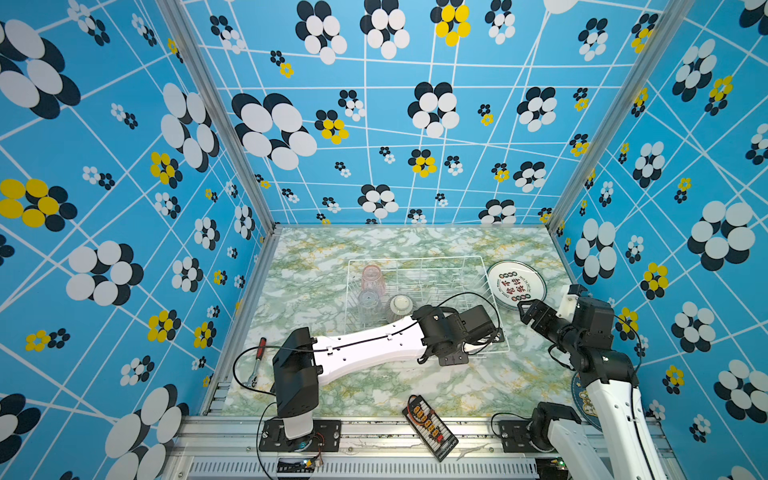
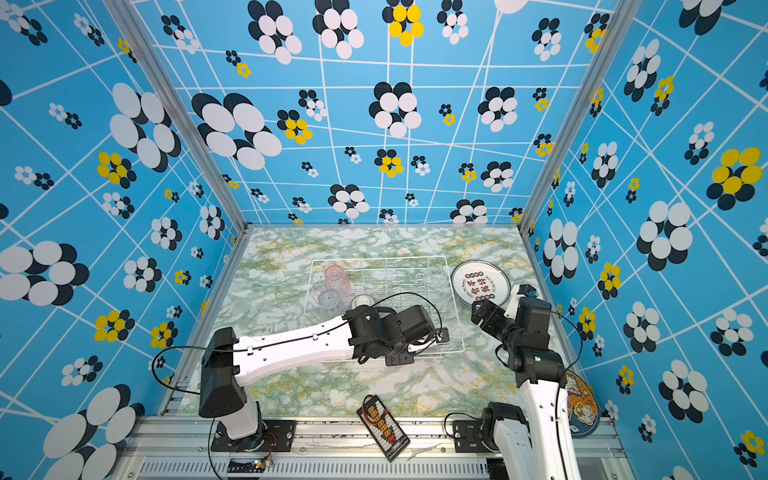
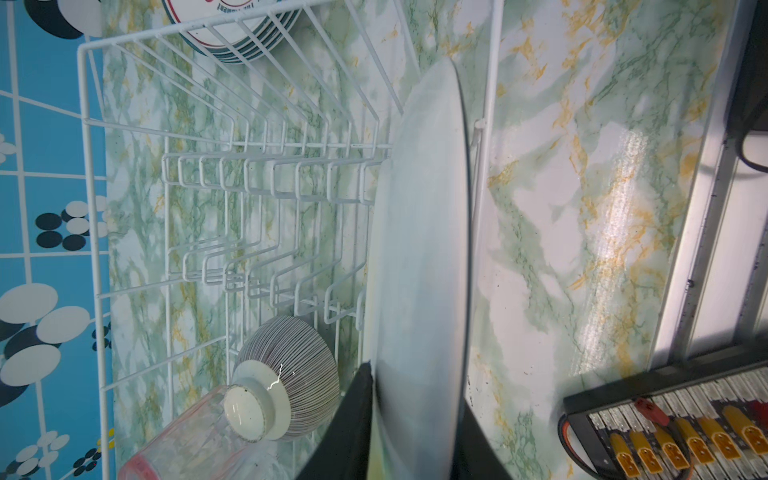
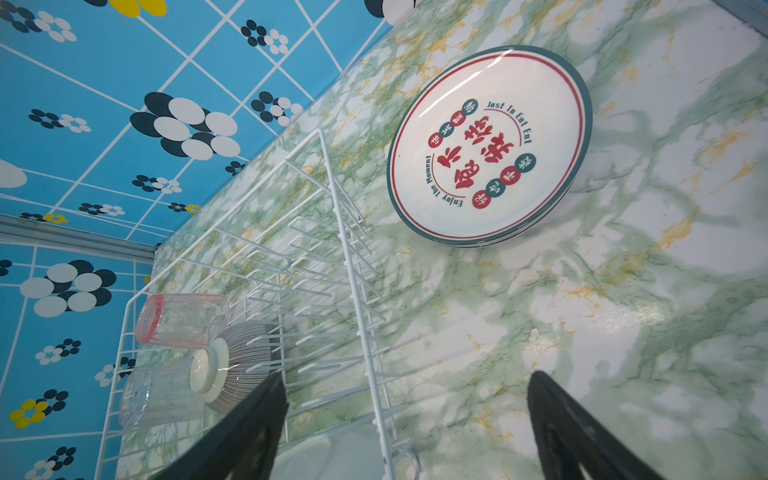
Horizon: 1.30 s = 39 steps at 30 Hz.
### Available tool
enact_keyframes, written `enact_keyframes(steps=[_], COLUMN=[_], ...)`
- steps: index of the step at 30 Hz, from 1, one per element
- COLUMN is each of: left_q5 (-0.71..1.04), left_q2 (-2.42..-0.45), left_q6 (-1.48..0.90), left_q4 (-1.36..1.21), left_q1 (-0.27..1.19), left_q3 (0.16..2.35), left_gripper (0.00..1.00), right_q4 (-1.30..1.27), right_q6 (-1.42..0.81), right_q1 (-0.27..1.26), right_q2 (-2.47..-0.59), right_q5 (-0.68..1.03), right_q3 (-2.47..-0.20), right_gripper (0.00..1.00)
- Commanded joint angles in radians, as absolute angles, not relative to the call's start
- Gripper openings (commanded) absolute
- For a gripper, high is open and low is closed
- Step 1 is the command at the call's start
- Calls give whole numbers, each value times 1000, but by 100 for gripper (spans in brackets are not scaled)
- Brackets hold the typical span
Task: Unload the mixed dishes from the dish rack
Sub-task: 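Close the left gripper on the green-rimmed white plate's edge in the rack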
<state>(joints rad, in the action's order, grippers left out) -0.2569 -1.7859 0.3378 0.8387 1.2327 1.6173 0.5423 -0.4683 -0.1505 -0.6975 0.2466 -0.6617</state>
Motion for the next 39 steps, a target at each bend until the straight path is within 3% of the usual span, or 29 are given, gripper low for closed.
enact_keyframes(steps=[1,17,20,21,29,39], left_q5=[-327,-412,-430,-433,-431,-439], left_q2=[-1797,-1812,-1809,-1810,-1812,-1640], left_q6=[365,389,390,390,386,442], left_q4=[804,749,733,732,739,647], left_q1=[1239,1239,1240,1239,1240,1268], left_q3=[1653,1627,1618,1617,1629,1556], left_gripper=[27,17,2,2,2,5], right_q4=[526,533,533,534,538,525], right_q6=[-481,-485,-486,-486,-485,-494], right_q1=[-144,-144,-144,-144,-143,-143], right_q2=[-687,-680,-679,-680,-677,-684], right_q5=[264,251,245,244,237,235], right_q3=[-647,-647,-646,-646,-646,-641], right_gripper=[92,92,92,92,92,92])
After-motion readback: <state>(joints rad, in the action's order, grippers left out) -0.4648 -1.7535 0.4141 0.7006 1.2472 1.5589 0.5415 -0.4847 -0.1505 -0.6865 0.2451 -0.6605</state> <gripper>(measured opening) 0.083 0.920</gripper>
